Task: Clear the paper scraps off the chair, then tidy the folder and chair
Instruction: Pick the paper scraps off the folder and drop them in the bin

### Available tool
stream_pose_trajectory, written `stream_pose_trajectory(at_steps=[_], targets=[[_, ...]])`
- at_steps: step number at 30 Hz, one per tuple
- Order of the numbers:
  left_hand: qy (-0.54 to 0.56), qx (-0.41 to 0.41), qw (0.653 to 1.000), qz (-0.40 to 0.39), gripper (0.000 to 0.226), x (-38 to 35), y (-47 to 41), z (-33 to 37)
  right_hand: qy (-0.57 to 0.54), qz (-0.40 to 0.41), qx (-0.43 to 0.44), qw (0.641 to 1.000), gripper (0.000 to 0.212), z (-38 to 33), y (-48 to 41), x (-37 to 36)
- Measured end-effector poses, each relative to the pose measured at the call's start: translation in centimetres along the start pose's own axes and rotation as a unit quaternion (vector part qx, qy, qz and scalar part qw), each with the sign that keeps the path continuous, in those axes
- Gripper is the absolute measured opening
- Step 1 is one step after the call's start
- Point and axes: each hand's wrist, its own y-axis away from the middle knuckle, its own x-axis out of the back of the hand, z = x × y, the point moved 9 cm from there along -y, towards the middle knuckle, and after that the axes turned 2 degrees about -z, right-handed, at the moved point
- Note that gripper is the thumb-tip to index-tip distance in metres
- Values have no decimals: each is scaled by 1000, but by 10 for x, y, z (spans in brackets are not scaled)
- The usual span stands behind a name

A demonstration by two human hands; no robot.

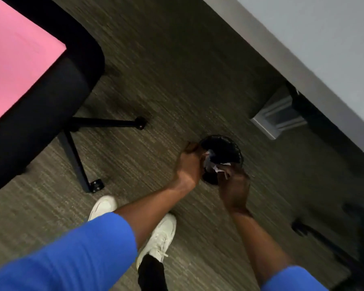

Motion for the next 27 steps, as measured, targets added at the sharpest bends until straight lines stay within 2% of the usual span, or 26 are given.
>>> stream_pose_trajectory(at_steps=[2,5,9,12,15,20,23,27], targets=[[-8,-39,999,-7,16,-27,-3,6,14,-12,-3,1000,20,18,-11,-3],[7,-31,999,-12,23,-64,-12,-7,25,-13,-12,1000,20,38,-27,-10],[-68,-12,990,-124,33,-128,-29,-35,44,-12,-8,999,11,59,-48,-21],[-104,7,979,-173,46,-157,-40,-51,44,-14,-51,998,22,75,-61,-29],[-99,5,976,-193,48,-172,-45,-55,28,-6,-47,999,31,78,-67,-34],[-161,-12,956,-244,61,-192,-38,-55,42,-43,-65,996,33,85,-70,-45],[-133,0,959,-250,75,-188,-29,-55,41,-55,-67,995,37,85,-66,-47],[-121,-12,959,-255,69,-178,-14,-56,26,-53,-76,995,39,78,-55,-47]])
